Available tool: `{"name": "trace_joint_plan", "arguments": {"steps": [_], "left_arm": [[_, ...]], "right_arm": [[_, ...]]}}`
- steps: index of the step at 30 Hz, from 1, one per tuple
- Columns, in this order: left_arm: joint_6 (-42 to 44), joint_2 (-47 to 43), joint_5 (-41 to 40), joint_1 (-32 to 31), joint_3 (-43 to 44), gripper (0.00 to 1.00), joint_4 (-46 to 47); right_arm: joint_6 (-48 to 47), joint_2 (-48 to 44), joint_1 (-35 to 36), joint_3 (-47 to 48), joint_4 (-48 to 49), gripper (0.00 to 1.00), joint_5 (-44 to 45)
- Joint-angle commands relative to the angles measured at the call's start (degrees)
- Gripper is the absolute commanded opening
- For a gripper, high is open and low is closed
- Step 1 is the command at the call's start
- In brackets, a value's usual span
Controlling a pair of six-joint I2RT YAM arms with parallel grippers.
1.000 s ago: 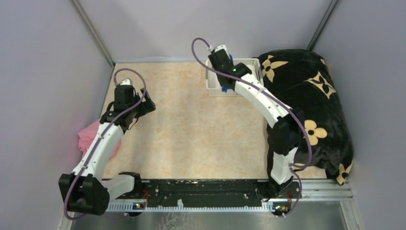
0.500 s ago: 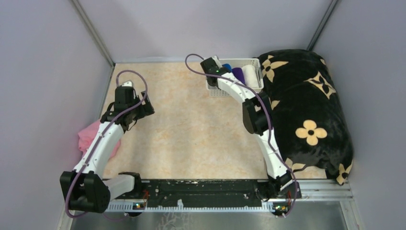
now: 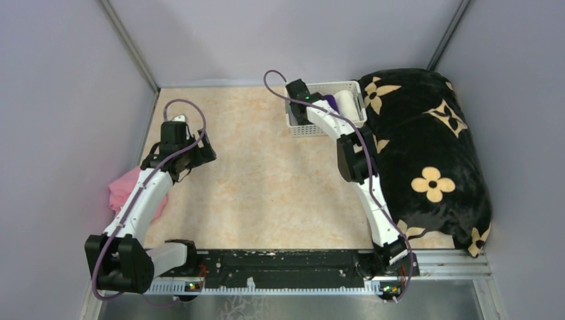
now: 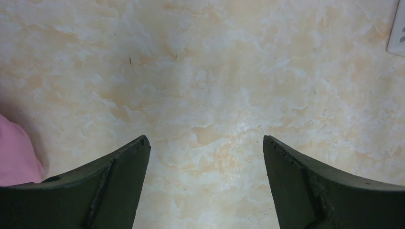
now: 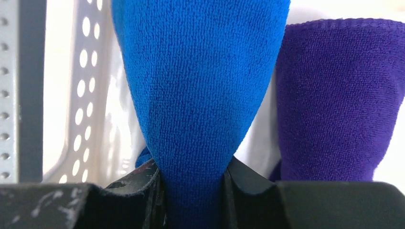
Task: Roll the towels
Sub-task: Place the towel in the bin.
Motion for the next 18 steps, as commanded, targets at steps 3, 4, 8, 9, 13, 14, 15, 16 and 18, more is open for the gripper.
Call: {"name": "trace_joint_plan", "arguments": {"steps": [3, 4, 8, 9, 13, 14, 15, 16, 18], "left_arm": [[0.3, 0.7, 2.0, 0.7, -0.5, 0.93, 0.3], [0.2, 0.8, 2.3, 0.8, -0.5, 0.93, 0.3], [0.2, 1.3, 3.3, 1.0, -0.5, 0.93, 0.3], [0.3, 1.4, 3.7, 1.2, -0.5, 0.93, 0.3], [0.2, 1.7, 4.6, 1.5, -0.5, 0.93, 0.3], [0.2, 1.8, 4.7, 1.6, -0.5, 0.93, 0.3], [0.2, 1.8, 4.8, 1.6, -0.5, 0.93, 0.3], [0.2, 1.8, 4.9, 1.7, -0.5, 0.93, 0.3], [0.3, 1.9, 5.1, 1.7, -0.5, 0.93, 0.4]], "right_arm": [[6.9, -0.5, -1.7, -0.8, 5.6, 0.11, -16.2], [7.8, -0.8, -2.1, -1.5, 6.7, 0.13, -18.6], [10.2, -0.8, -3.4, -3.1, 8.9, 0.2, -26.2], [10.5, -0.4, -3.6, -3.0, 8.7, 0.22, -27.5], [11.8, 0.4, -4.5, -2.8, 6.6, 0.3, -32.6], [11.9, 0.2, -4.6, -3.0, 5.8, 0.31, -33.1], [12.1, -0.1, -4.7, -3.1, 5.0, 0.32, -33.3], [12.4, -0.6, -4.9, -3.2, 3.9, 0.33, -33.4], [12.8, -1.5, -5.2, -3.7, 2.8, 0.34, -35.0]]}}
